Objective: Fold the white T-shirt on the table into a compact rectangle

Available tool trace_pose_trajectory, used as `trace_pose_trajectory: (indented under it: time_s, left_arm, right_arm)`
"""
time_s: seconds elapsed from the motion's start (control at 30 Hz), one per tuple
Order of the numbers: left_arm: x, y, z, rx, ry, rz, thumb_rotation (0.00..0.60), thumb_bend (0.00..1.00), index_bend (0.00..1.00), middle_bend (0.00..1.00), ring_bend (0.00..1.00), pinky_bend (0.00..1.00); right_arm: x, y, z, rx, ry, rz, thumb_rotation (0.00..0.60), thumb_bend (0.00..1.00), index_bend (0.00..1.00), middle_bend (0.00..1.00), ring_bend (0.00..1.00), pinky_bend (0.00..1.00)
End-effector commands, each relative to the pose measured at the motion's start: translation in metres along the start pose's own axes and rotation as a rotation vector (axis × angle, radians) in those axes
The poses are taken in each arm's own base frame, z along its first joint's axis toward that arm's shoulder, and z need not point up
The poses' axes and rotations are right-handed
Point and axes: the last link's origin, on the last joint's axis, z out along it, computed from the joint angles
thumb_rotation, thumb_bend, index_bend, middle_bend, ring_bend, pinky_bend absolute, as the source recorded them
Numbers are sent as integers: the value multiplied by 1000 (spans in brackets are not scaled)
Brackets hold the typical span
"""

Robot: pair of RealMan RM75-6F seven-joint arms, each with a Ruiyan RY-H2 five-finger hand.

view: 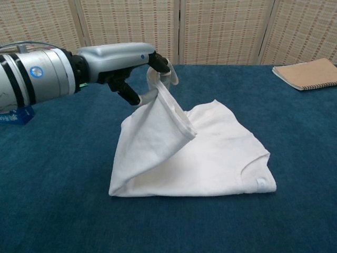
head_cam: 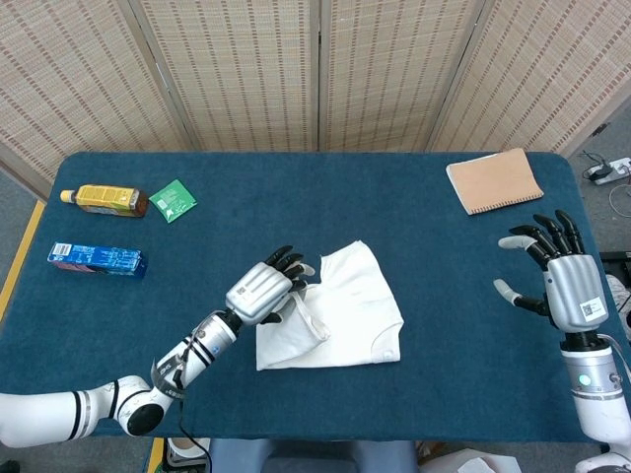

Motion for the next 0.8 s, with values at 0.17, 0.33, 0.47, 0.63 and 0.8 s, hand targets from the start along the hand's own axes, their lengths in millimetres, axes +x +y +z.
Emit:
trace_pose_trajectory:
  time_s: [0.17,0.33,0.47,0.63,0.8]
  left_arm:
    - [7,-16,-32,-3,-5,43,600,574,660,235,99,0]
    - [19,-36,-61,20,17,15,600,573,660,235,99,0]
    - [27,-56,-85,47,39,-22,600,574,660,235,99,0]
    - [33,-86,-112,101,56,-63,600,574,660,235,98,0]
    - [37,-110,-133,140,53,-121,600,574,654,235,95,0]
  right_arm:
    - [1,-1,-2,0,3,0,600,148,379,297,128,0]
    - [2,-4,-2,6,6,-1,600,148,382,297,128,0]
    - [1,-8,-1,14,2,-6,600,148,383,297,128,0]
    - [0,-14,1,24,-1,-6,600,148,383,297,128,0]
    - [-4,-20,3,31,-9,-6,600,148,384,297,128,0]
